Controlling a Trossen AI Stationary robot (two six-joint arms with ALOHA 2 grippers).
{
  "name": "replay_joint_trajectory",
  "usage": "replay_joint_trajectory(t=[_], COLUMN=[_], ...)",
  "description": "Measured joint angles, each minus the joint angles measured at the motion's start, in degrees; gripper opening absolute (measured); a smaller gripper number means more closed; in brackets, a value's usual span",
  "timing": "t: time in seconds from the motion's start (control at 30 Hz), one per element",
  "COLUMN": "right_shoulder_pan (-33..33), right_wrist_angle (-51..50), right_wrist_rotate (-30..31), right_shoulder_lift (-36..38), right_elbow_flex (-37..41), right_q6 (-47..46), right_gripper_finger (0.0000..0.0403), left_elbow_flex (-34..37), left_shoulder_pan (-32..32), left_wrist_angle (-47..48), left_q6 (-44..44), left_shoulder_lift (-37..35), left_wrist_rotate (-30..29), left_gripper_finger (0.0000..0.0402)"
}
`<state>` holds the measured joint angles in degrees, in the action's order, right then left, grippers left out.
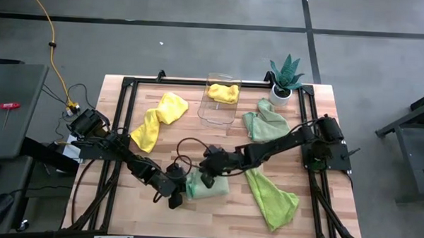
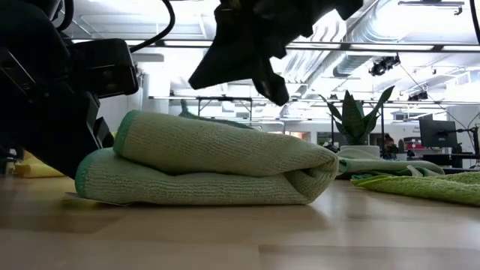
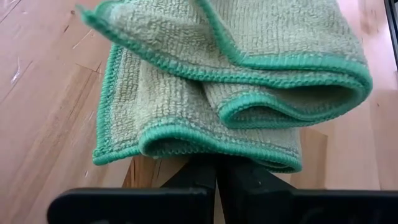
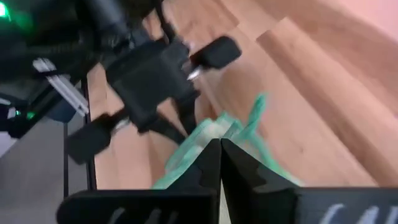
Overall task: Fold microfiber towels
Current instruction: Fold the bottom left blue towel
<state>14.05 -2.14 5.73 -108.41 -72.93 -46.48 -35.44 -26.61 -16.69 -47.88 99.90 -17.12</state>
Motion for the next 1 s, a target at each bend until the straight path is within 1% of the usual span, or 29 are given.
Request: replay_joint_trajectory(t=[0.17,0.27,0.4,0.43,0.6,0.73,0.83,1.0], right_shoulder_pan=[-1.4,-1.4,-0.9,-0.6,1.4,1.9,2.1,2.1], right_wrist_angle=[-3.6,-6.8,-13.7,-16.2,-24.4,-26.0,-26.4,-29.2], right_wrist_rotate=[0.0,-0.6,-8.0,-8.7,-6.7,-6.5,-6.7,-6.9], right_shoulder_lift=[2.6,4.6,5.5,5.5,5.0,5.0,5.0,6.2], right_elbow_flex=[0.0,0.0,-0.1,-0.1,-0.1,-0.1,-0.1,-0.1], right_q6=[0.7,3.6,7.2,7.5,7.1,7.5,8.2,11.0], right_gripper_finger=[0.0000,0.0000,0.0000,0.0000,0.0000,0.0000,0.0000,0.0000], left_elbow_flex=[0.0,0.0,0.0,0.0,0.0,0.0,0.0,0.0], left_shoulder_pan=[0.0,0.0,0.0,0.0,0.0,-0.2,-0.2,-0.4], left_wrist_angle=[0.0,0.2,0.2,0.2,0.5,1.9,5.0,11.9], left_q6=[0.0,0.8,1.6,1.6,1.7,3.0,5.0,7.4], left_shoulder_lift=[0.0,-0.2,-0.4,-0.5,-0.8,-2.1,-5.2,-12.6], left_wrist_rotate=[0.2,1.2,2.7,3.2,7.6,8.5,8.6,5.3], left_gripper_finger=[0.0000,0.0000,0.0000,0.0000,0.0000,0.0000,0.0000,0.0000])
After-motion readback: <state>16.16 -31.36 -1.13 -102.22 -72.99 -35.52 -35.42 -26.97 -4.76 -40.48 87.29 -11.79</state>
